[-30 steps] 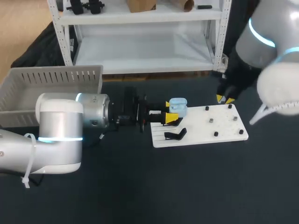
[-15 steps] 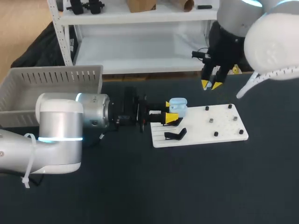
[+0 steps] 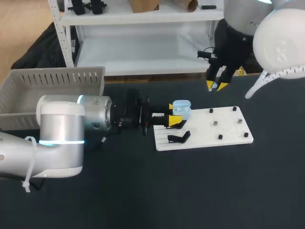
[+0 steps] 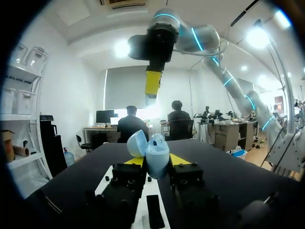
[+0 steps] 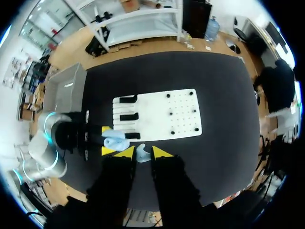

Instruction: Pick up each earbud case from the left stands, insert the matching earbuds, close the lid, and place the case in the box.

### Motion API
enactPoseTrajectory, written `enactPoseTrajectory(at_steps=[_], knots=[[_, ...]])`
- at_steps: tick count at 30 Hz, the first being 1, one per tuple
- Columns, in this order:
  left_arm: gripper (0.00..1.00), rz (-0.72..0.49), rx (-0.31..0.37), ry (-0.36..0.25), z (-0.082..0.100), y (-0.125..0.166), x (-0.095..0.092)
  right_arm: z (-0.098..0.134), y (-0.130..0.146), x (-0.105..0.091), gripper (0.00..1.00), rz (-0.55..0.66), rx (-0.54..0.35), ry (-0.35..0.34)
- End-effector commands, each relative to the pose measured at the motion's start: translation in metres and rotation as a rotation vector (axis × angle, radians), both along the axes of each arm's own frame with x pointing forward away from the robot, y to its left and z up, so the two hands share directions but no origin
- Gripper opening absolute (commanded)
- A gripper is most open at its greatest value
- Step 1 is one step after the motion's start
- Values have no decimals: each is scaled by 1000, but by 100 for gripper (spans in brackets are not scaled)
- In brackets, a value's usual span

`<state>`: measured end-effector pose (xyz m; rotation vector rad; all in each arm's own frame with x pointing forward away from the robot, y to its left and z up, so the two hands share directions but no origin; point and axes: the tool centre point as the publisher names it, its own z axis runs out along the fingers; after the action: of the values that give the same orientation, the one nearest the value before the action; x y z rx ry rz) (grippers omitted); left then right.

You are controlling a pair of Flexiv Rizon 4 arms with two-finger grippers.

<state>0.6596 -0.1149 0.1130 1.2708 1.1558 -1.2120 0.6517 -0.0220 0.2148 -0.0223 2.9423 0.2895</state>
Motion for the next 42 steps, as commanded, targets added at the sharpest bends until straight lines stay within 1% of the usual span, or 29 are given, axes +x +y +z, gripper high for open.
enactPoseTrajectory(at_steps=[1,7,11,17,24,29,42], knots=[[0,3,-2,-1,0,1,-1,-2,17,-5,0,55,-18,19],[0,3,-2,-1,0,1,-1,-3,40,-12,0,158,-60,27],[0,3,-2,-1,0,1,-1,-8,54,-14,0,208,-85,28],[0,3,-2,-1,0,1,-1,-19,69,-16,0,244,-116,19],[0,3,-2,-1,0,1,-1,-25,74,-16,0,244,-136,-9],[0,3,-2,-1,0,1,-1,-33,75,-16,0,241,-152,-6],[0,3,-2,-1,0,1,-1,-41,79,-15,0,238,-148,0]])
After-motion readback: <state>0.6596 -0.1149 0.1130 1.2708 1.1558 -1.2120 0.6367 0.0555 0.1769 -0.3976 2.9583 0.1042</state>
